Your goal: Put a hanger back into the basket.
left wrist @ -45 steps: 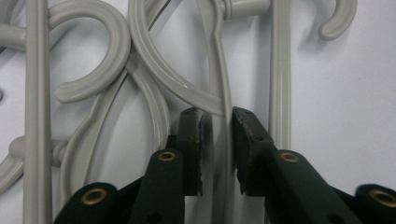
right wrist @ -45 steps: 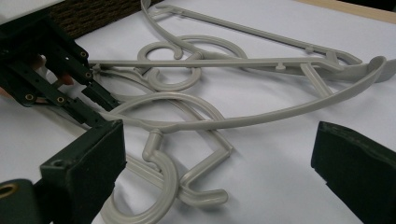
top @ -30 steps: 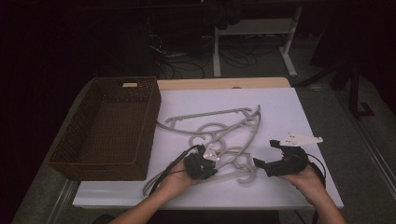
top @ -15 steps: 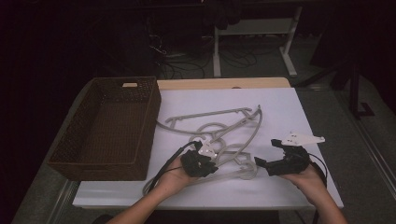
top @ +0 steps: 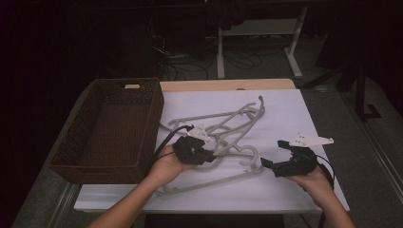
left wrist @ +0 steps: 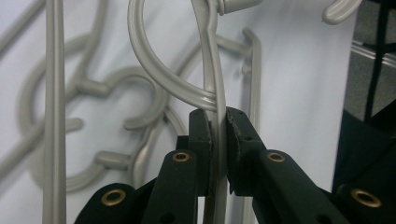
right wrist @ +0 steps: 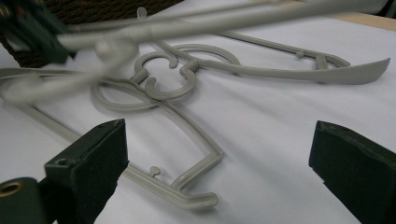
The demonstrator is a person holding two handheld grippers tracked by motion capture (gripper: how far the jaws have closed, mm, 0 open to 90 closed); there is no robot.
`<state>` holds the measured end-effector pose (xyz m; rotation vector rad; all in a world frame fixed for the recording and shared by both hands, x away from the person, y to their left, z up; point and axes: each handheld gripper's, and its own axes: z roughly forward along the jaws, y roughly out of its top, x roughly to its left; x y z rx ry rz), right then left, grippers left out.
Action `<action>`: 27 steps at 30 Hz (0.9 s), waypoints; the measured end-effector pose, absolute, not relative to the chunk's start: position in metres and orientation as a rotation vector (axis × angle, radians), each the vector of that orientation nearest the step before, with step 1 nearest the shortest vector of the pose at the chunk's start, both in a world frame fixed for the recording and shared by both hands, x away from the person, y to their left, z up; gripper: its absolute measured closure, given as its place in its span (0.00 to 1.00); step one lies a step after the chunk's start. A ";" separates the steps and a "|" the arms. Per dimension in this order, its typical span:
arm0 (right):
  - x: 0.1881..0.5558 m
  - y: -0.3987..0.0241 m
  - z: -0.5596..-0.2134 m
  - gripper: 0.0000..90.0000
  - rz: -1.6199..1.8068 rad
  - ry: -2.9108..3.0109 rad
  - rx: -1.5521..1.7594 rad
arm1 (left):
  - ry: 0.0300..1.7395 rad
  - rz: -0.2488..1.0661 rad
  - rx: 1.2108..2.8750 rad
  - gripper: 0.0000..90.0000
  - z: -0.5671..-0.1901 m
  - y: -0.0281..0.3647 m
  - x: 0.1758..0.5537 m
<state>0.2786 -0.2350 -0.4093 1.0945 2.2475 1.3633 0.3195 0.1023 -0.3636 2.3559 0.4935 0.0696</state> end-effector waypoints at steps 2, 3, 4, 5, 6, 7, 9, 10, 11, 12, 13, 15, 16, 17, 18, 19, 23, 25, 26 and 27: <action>0.279 -0.235 -0.409 0.04 1.365 2.247 1.094 | 0.501 0.069 2.343 0.91 -0.353 0.106 0.324; 0.279 -0.234 -0.409 0.04 1.365 2.249 1.094 | 0.503 0.072 2.337 0.91 -0.345 0.109 0.328; 0.279 -0.234 -0.409 0.04 1.366 2.249 1.094 | 0.505 0.072 2.331 0.91 -0.338 0.111 0.330; 0.279 -0.234 -0.409 0.04 1.365 2.251 1.094 | 0.504 0.077 2.329 0.92 -0.333 0.113 0.333; 0.280 -0.233 -0.410 0.04 1.365 2.256 1.090 | 0.503 0.089 2.331 0.91 -0.324 0.116 0.336; 0.280 -0.233 -0.410 0.04 1.365 2.256 1.090 | 0.504 0.089 2.329 0.91 -0.319 0.118 0.338; 0.280 -0.233 -0.410 0.04 1.364 2.257 1.088 | 0.506 0.101 2.327 0.91 -0.304 0.125 0.345; 0.281 -0.233 -0.410 0.04 1.363 2.258 1.088 | 0.509 0.107 2.320 0.91 -0.291 0.134 0.351; 0.281 -0.233 -0.410 0.04 1.363 2.258 1.088 | 0.509 0.107 2.320 0.91 -0.291 0.134 0.351; 0.280 -0.233 -0.410 0.04 1.363 2.260 1.087 | 0.523 0.109 2.303 0.91 -0.279 0.145 0.356; 0.280 -0.233 -0.410 0.04 1.363 2.260 1.087 | 0.523 0.109 2.303 0.91 -0.279 0.145 0.356; 0.280 -0.233 -0.411 0.04 1.363 2.263 1.089 | 0.537 0.117 2.293 0.91 -0.268 0.158 0.361; 0.280 -0.233 -0.411 0.04 1.363 2.264 1.091 | 0.548 0.129 2.284 0.91 -0.262 0.168 0.363; 0.280 -0.233 -0.411 0.04 1.360 2.266 1.090 | 0.556 0.130 2.275 0.91 -0.258 0.175 0.364; 0.281 -0.232 -0.411 0.04 1.360 2.266 1.089 | 0.568 0.138 2.272 0.91 -0.253 0.183 0.365; 0.281 -0.232 -0.411 0.04 1.360 2.267 1.090 | 0.578 0.149 2.268 0.91 -0.249 0.192 0.366; 0.281 -0.232 -0.411 0.04 1.357 2.266 1.090 | 0.636 0.206 2.258 0.91 -0.237 0.229 0.367; 0.281 -0.232 -0.411 0.04 1.357 2.267 1.091 | 0.679 0.227 2.248 0.92 -0.234 0.249 0.366; 0.281 -0.231 -0.411 0.04 1.356 2.266 1.092 | 0.693 0.241 2.251 0.91 -0.234 0.259 0.365; 0.281 -0.231 -0.411 0.04 1.355 2.267 1.090 | 0.711 0.248 2.251 0.91 -0.235 0.268 0.364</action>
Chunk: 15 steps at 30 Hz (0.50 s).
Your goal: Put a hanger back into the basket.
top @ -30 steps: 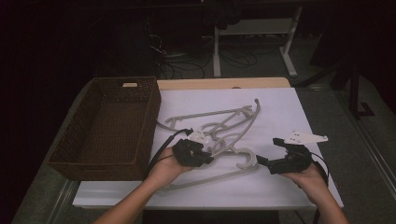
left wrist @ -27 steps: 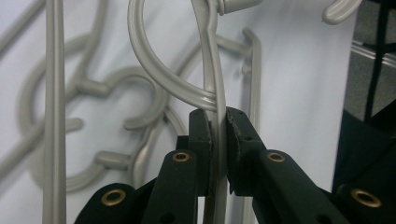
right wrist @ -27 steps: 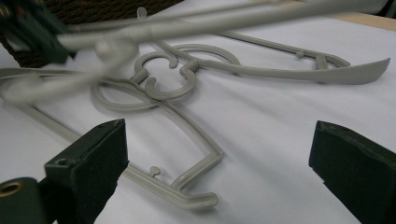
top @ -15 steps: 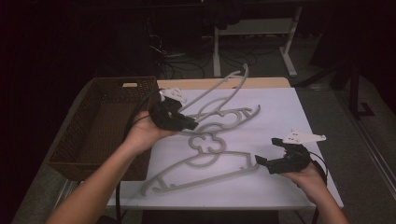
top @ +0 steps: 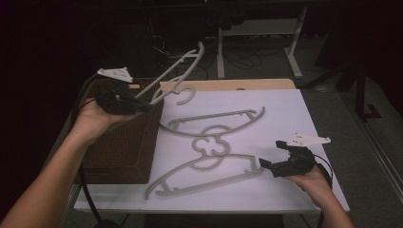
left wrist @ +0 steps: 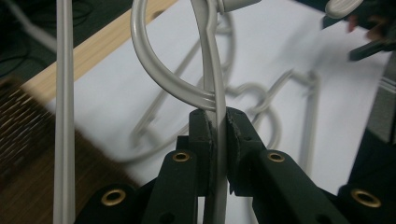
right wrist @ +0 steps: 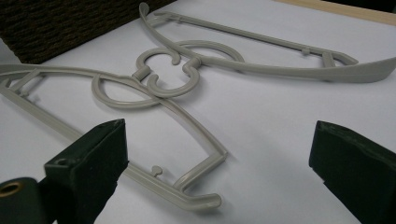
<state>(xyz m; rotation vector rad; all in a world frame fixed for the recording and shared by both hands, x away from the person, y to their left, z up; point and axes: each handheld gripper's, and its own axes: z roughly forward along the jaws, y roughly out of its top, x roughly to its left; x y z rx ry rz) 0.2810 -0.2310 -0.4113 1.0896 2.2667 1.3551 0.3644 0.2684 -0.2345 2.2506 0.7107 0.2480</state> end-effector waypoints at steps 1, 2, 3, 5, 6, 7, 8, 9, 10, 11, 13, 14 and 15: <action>0.281 -0.231 -0.411 0.04 1.354 2.268 1.089 | 0.728 0.252 2.250 0.91 -0.235 0.278 0.364; 0.281 -0.230 -0.412 0.04 1.353 2.271 1.090 | 0.747 0.259 2.250 0.91 -0.236 0.286 0.363; 0.281 -0.230 -0.412 0.04 1.350 2.272 1.091 | 0.768 0.262 2.249 0.91 -0.238 0.297 0.361; 0.282 -0.229 -0.412 0.04 1.348 2.274 1.088 | 0.796 0.252 2.250 0.91 -0.244 0.311 0.360; 0.282 -0.229 -0.412 0.04 1.348 2.275 1.086 | 0.805 0.251 2.253 0.91 -0.247 0.317 0.359; 0.282 -0.228 -0.412 0.04 1.347 2.276 1.088 | 0.810 0.250 2.259 0.91 -0.251 0.322 0.358; 0.282 -0.228 -0.412 0.04 1.345 2.276 1.087 | 0.822 0.250 2.264 0.91 -0.255 0.326 0.356; 0.282 -0.228 -0.412 0.04 1.343 2.278 1.084 | 0.834 0.247 2.263 0.91 -0.259 0.330 0.355; 0.282 -0.228 -0.412 0.04 1.342 2.278 1.083 | 0.848 0.241 2.262 0.91 -0.263 0.334 0.354; 0.282 -0.228 -0.412 0.04 1.342 2.278 1.084 | 0.854 0.243 2.265 0.91 -0.267 0.338 0.353; 0.283 -0.228 -0.413 0.04 1.342 2.278 1.089 | 0.868 0.234 2.266 0.91 -0.273 0.346 0.351; 0.283 -0.228 -0.413 0.04 1.341 2.277 1.091 | 0.874 0.234 2.267 0.91 -0.275 0.349 0.350; 0.283 -0.228 -0.413 0.04 1.340 2.277 1.091 | 0.886 0.239 2.267 0.91 -0.278 0.354 0.349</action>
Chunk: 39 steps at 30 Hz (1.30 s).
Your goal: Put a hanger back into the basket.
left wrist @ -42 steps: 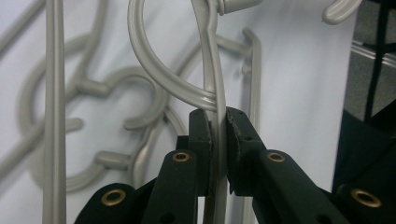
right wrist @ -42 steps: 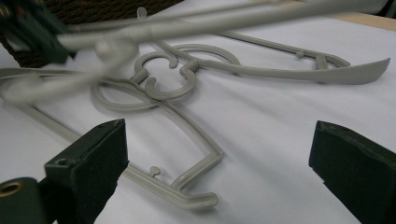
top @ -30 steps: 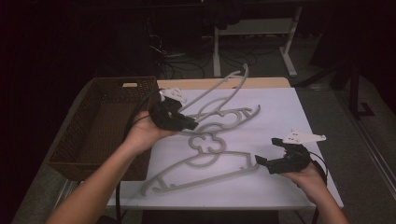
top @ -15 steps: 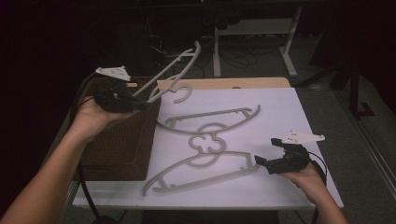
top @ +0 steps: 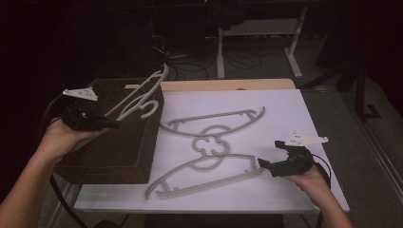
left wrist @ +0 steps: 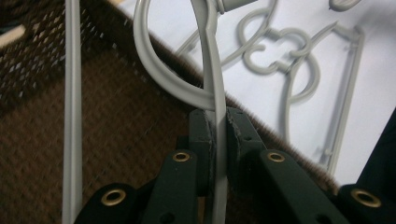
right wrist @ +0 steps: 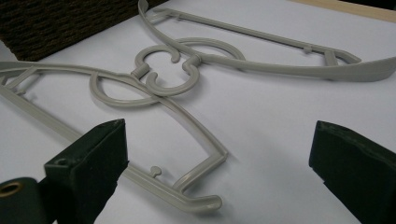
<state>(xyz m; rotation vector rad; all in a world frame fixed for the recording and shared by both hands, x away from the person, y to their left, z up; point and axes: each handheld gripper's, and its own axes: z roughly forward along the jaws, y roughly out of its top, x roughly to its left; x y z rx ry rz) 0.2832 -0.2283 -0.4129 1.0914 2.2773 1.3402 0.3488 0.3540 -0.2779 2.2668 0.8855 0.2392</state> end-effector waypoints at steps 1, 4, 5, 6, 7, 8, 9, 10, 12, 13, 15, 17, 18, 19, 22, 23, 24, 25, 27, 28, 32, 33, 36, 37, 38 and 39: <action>0.283 -0.229 -0.413 0.04 1.340 2.277 1.092 | 0.896 0.244 2.264 0.91 -0.280 0.358 0.348; 0.284 -0.229 -0.413 0.04 1.338 2.277 1.095 | 0.914 0.237 2.248 0.91 -0.284 0.371 0.347; 0.284 -0.229 -0.413 0.04 1.337 2.277 1.095 | 0.918 0.228 2.242 0.91 -0.286 0.375 0.347; 0.284 -0.229 -0.413 0.04 1.336 2.278 1.095 | 0.912 0.225 2.242 0.91 -0.288 0.378 0.346; 0.284 -0.228 -0.413 0.04 1.335 2.278 1.095 | 0.915 0.221 2.238 0.91 -0.289 0.380 0.346; 0.284 -0.228 -0.413 0.04 1.335 2.278 1.094 | 0.918 0.221 2.242 0.91 -0.292 0.382 0.347; 0.284 -0.228 -0.413 0.04 1.333 2.279 1.092 | 0.925 0.224 2.248 0.91 -0.295 0.383 0.347; 0.284 -0.228 -0.413 0.04 1.332 2.280 1.094 | 0.925 0.225 2.255 0.91 -0.296 0.384 0.348; 0.285 -0.227 -0.414 0.04 1.332 2.280 1.097 | 0.930 0.222 2.263 0.91 -0.300 0.387 0.348; 0.285 -0.228 -0.414 0.04 1.331 2.279 1.096 | 0.934 0.220 2.266 0.91 -0.301 0.388 0.349; 0.285 -0.228 -0.414 0.04 1.329 2.281 1.096 | 0.939 0.218 2.263 0.91 -0.303 0.390 0.348; 0.285 -0.228 -0.414 0.04 1.327 2.281 1.097 | 0.943 0.212 2.259 0.91 -0.305 0.393 0.348; 0.285 -0.228 -0.414 0.04 1.326 2.281 1.099 | 0.949 0.206 2.256 0.91 -0.306 0.395 0.348; 0.286 -0.228 -0.415 0.04 1.326 2.280 1.098 | 0.948 0.206 2.257 0.91 -0.307 0.396 0.348; 0.285 -0.228 -0.414 0.04 1.326 2.283 1.098 | 0.963 0.201 2.261 0.91 -0.312 0.399 0.349; 0.285 -0.227 -0.414 0.04 1.326 2.284 1.098 | 0.968 0.201 2.262 0.91 -0.315 0.401 0.350; 0.286 -0.227 -0.414 0.04 1.326 2.284 1.095 | 0.969 0.200 2.263 0.91 -0.317 0.401 0.350; 0.286 -0.227 -0.414 0.04 1.326 2.285 1.095 | 0.967 0.193 2.265 0.91 -0.320 0.402 0.351; 0.286 -0.227 -0.414 0.04 1.327 2.283 1.097 | 0.966 0.184 2.265 0.91 -0.325 0.402 0.352; 0.286 -0.226 -0.414 0.04 1.327 2.283 1.097 | 0.968 0.184 2.268 0.91 -0.328 0.402 0.353; 0.286 -0.226 -0.414 0.04 1.327 2.282 1.097 | 0.969 0.183 2.284 0.91 -0.339 0.402 0.355; 0.286 -0.226 -0.414 0.04 1.328 2.282 1.098 | 0.971 0.185 2.294 0.90 -0.342 0.403 0.355; 0.287 -0.227 -0.414 0.04 1.328 2.280 1.100 | 0.970 0.177 2.290 0.86 -0.348 0.405 0.356; 0.287 -0.227 -0.414 0.04 1.329 2.280 1.099 | 0.986 0.176 2.280 0.78 -0.349 0.405 0.356; 0.287 -0.226 -0.414 0.04 1.327 2.283 1.100 | 0.989 0.189 2.269 0.71 -0.348 0.406 0.356; 0.287 -0.226 -0.414 0.04 1.326 2.284 1.094 | 0.990 0.189 2.254 0.67 -0.347 0.407 0.355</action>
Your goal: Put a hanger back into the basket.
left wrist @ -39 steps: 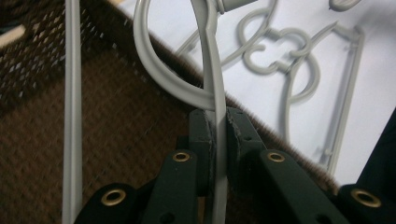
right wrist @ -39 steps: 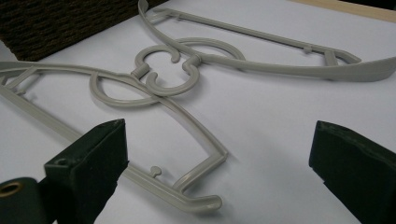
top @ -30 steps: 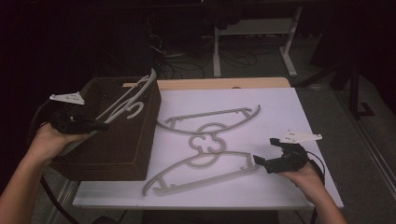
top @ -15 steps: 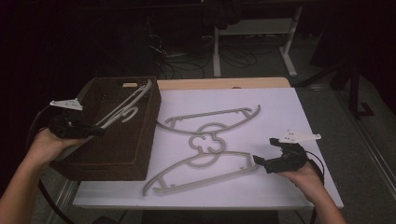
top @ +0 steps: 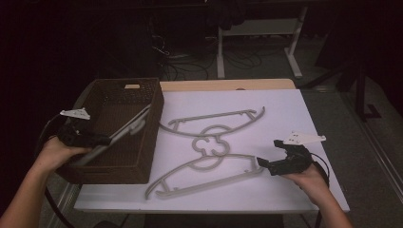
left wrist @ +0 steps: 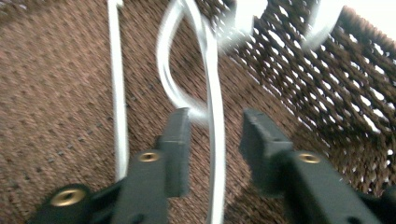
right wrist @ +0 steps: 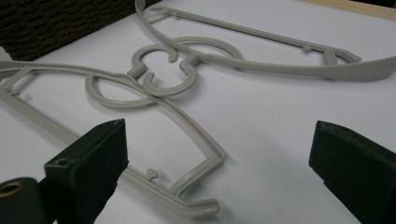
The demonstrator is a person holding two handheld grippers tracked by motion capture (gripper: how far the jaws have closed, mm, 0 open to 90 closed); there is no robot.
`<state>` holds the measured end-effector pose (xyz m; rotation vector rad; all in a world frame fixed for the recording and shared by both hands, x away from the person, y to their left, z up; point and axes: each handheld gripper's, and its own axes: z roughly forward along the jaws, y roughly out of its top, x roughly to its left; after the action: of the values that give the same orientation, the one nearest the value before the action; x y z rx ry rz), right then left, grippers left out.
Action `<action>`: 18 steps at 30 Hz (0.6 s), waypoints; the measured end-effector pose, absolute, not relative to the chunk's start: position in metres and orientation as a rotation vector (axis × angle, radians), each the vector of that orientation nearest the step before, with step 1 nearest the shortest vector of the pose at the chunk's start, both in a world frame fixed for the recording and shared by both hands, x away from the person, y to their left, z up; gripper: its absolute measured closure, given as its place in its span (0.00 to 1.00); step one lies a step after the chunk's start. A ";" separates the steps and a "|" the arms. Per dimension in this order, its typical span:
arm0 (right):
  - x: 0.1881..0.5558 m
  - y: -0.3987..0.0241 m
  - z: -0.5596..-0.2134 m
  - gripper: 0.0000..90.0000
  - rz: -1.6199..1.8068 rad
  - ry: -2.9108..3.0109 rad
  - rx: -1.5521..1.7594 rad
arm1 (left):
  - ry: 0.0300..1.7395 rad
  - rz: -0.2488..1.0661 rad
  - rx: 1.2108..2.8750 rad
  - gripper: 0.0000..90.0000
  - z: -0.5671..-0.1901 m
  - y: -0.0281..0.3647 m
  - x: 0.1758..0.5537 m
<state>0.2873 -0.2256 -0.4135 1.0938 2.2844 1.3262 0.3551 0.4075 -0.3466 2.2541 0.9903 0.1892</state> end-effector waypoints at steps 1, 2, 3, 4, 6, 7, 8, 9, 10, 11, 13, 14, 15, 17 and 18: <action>0.287 -0.225 -0.413 0.04 1.327 2.285 1.093 | 0.985 0.186 2.236 0.63 -0.345 0.408 0.355; 0.287 -0.225 -0.413 0.04 1.327 2.285 1.093 | 0.985 0.186 2.236 0.59 -0.345 0.408 0.355; 0.287 -0.225 -0.413 0.04 1.329 2.286 1.089 | 0.983 0.195 2.206 0.59 -0.342 0.409 0.354; 0.288 -0.225 -0.413 0.04 1.330 2.286 1.088 | 0.978 0.199 2.189 0.54 -0.340 0.408 0.353; 0.288 -0.225 -0.413 0.04 1.331 2.286 1.088 | 0.967 0.205 2.159 0.48 -0.335 0.405 0.352; 0.288 -0.225 -0.413 0.04 1.332 2.286 1.089 | 0.964 0.206 2.142 0.45 -0.333 0.403 0.352; 0.288 -0.225 -0.413 0.04 1.332 2.287 1.087 | 0.962 0.208 2.131 0.42 -0.331 0.401 0.352; 0.288 -0.225 -0.413 0.04 1.332 2.287 1.083 | 0.955 0.218 2.123 0.40 -0.328 0.398 0.351; 0.288 -0.224 -0.413 0.04 1.334 2.288 1.081 | 0.947 0.220 2.111 0.37 -0.326 0.394 0.351; 0.288 -0.224 -0.413 0.04 1.334 2.289 1.081 | 0.945 0.220 2.099 0.34 -0.323 0.391 0.350; 0.288 -0.225 -0.413 0.04 1.335 2.290 1.080 | 0.918 0.210 2.081 0.31 -0.318 0.382 0.350; 0.288 -0.225 -0.412 0.04 1.336 2.289 1.078 | 0.909 0.212 2.069 0.29 -0.315 0.377 0.350; 0.288 -0.225 -0.412 0.04 1.336 2.289 1.078 | 0.899 0.215 2.062 0.28 -0.311 0.372 0.350; 0.288 -0.224 -0.411 0.04 1.339 2.285 1.076 | 0.879 0.209 2.049 0.26 -0.306 0.362 0.349; 0.289 -0.224 -0.410 0.04 1.337 2.286 1.072 | 0.865 0.211 2.036 0.25 -0.303 0.354 0.348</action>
<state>0.2888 -0.2243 -0.4105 1.0721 2.2862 1.3374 0.3484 0.3537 -0.3027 2.0364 0.8649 0.2105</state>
